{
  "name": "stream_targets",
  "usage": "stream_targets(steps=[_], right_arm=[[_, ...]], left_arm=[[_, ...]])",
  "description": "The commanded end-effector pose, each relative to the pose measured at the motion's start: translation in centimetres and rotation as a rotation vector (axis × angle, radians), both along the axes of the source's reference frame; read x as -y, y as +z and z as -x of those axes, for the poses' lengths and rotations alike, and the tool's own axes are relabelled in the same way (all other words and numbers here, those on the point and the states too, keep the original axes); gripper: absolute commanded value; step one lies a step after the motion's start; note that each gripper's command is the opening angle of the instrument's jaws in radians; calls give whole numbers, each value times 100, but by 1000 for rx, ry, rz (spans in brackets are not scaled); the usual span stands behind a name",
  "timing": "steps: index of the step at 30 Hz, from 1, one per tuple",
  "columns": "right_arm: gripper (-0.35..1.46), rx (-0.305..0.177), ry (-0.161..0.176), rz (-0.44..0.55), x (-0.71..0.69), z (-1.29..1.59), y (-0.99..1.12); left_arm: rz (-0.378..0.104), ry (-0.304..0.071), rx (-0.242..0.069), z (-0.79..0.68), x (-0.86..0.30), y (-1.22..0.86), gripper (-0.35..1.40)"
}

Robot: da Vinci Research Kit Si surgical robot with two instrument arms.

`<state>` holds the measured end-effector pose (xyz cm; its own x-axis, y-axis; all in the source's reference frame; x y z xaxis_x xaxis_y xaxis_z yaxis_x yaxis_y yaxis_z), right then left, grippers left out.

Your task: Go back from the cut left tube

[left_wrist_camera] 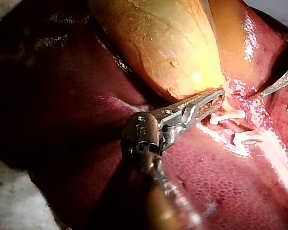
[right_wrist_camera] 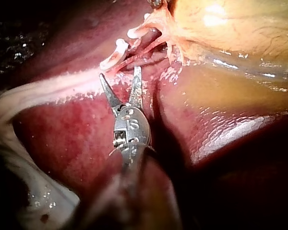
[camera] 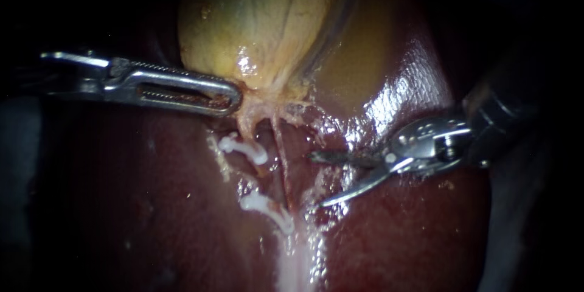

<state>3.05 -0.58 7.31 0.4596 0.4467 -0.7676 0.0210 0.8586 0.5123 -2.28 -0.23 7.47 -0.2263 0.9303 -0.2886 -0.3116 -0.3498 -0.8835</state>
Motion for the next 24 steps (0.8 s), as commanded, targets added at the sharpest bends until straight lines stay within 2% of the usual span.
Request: stream_targets(steps=[1,11,17,24], right_arm=[[143,2,3,8,-2,3,-2],[143,0,53,64,-23,32,-31],[143,-13,67,70,-25,33,-38],[143,-17,72,70,-25,32,-37]], left_arm=[[0,0,0,0,0,0,-35],[0,0,0,0,0,0,-35],[1,-1,-1,2,1,1,-35],[6,0,-2,10,6,13,-35]])
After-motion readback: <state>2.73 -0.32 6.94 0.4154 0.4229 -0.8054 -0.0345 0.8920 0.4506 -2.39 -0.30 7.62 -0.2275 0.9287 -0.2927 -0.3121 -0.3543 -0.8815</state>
